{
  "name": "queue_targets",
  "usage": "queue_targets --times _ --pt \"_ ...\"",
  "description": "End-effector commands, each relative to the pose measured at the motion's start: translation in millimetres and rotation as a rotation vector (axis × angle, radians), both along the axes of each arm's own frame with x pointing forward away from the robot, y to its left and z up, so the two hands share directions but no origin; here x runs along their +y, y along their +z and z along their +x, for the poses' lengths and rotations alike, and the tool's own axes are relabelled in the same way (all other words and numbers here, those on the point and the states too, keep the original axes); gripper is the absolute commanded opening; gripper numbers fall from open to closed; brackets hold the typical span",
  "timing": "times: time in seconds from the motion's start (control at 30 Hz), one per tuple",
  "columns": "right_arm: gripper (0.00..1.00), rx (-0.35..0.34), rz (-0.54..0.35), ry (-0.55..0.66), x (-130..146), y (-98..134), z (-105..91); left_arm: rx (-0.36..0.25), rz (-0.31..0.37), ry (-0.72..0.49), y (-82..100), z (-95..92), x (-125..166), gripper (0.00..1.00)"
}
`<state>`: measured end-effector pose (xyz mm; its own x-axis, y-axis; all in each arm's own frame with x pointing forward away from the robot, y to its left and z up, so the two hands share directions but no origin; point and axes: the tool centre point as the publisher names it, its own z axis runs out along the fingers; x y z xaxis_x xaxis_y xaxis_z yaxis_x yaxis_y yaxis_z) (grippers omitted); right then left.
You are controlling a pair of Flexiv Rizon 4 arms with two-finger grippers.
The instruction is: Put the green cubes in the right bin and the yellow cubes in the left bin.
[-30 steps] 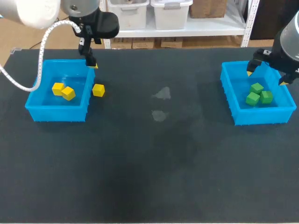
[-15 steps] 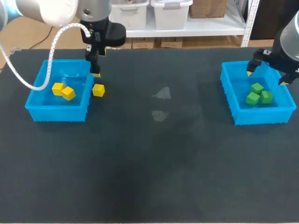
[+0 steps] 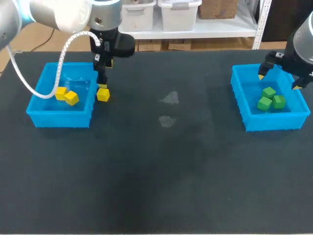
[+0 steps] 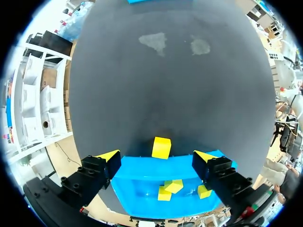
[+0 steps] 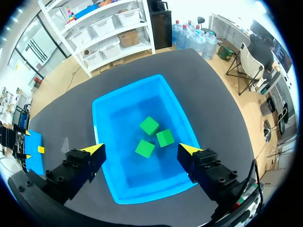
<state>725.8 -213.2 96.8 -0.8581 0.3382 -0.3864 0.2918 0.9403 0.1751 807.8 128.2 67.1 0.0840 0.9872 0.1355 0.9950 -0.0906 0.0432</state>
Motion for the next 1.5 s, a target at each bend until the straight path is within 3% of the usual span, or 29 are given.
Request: queue_targets --times 0.03,0.5,1.23,1.27,1.3,1.33,1.43,1.47,1.5 --pt "1.0 -0.007 -0.002 -0.003 0 0 -2.1 0.013 0.023 0.003 -13.2 5.7 -1 1.0" --pt "1.0 -0.007 -0.002 -0.003 0 0 -2.1 0.035 0.085 0.006 -51.9 -1.6 12 1.0" --pt "1.0 -0.007 -0.002 -0.003 0 0 -2.1 0.036 0.155 -0.013 -71.6 -5.1 18 1.0" --pt "1.0 -0.007 -0.002 -0.003 0 0 -2.1 0.036 0.156 -0.012 -72.3 -5.2 18 0.94" --pt "1.0 -0.007 -0.002 -0.003 0 0 -2.1 0.035 0.16 -0.012 -72.9 -5.3 18 0.64" --pt "1.0 -0.007 -0.002 -0.003 0 0 -2.1 0.027 0.167 -0.015 -73.4 -5.4 19 0.47" --pt "1.0 -0.007 -0.002 -0.003 0 0 -2.1 0.018 0.173 -0.016 -73.9 -5.7 20 0.17" --pt "1.0 -0.007 -0.002 -0.003 0 0 -2.1 0.017 0.172 -0.017 -74.1 -5.8 20 0.01" --pt "1.0 -0.007 -0.002 -0.003 0 0 -2.1 0.016 0.171 -0.017 -74.0 -5.9 21 0.0"
